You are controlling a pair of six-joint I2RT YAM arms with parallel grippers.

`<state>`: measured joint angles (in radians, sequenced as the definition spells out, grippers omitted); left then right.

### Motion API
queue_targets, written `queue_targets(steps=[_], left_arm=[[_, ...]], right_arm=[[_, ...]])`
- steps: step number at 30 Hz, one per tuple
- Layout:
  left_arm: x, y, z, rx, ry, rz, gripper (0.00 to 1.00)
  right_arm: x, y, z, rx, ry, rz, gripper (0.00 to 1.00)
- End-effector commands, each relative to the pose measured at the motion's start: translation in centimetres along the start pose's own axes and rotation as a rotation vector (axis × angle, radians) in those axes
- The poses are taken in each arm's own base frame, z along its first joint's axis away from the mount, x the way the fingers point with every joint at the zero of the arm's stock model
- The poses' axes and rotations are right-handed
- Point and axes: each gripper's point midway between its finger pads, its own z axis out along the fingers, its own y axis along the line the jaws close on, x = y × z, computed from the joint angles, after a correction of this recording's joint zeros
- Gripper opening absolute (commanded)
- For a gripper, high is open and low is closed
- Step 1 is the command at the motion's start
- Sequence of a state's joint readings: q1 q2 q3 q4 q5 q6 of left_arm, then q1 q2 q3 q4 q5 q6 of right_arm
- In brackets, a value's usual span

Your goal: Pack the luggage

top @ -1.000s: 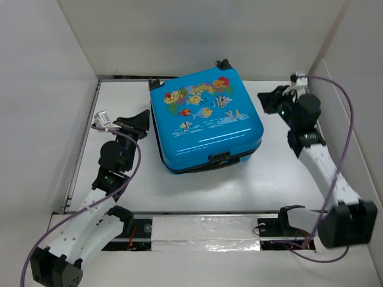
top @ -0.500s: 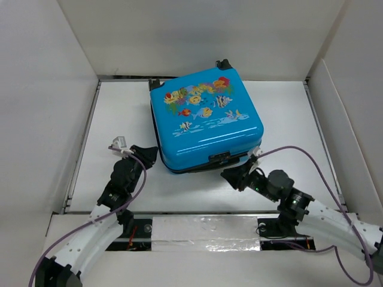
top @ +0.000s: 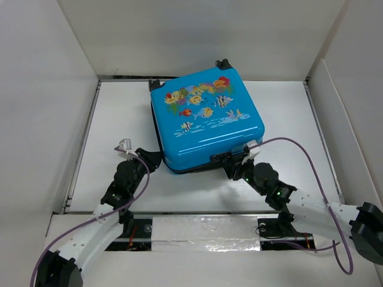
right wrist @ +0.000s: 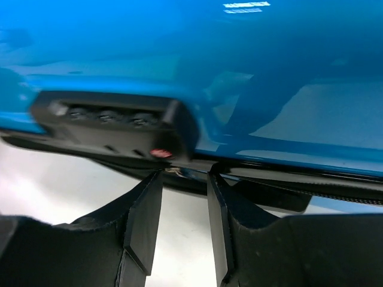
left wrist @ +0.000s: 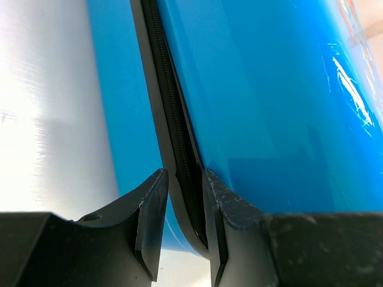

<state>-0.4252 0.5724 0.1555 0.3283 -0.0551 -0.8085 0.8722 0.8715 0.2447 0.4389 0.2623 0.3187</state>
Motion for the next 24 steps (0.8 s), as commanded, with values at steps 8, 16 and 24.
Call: queue_targets(steps=[8, 16, 24], left_arm=[[2.4, -1.0, 0.1, 0.082, 0.106, 0.020, 0.27], [2.6, -1.0, 0.2, 0.088, 0.111, 0.018, 0.27], [3.5, -1.2, -0.1, 0.136, 0.133, 0.005, 0.27]], right_arm=[[-3.0, 1.4, 1.8, -0.066, -0.089, 0.008, 0.40], [-3.5, 0.3, 2.6, 0.023, -0.144, 0.028, 0.25], [-4.6, 1.2, 1.3, 0.029, -0.202, 0.054, 0.00]])
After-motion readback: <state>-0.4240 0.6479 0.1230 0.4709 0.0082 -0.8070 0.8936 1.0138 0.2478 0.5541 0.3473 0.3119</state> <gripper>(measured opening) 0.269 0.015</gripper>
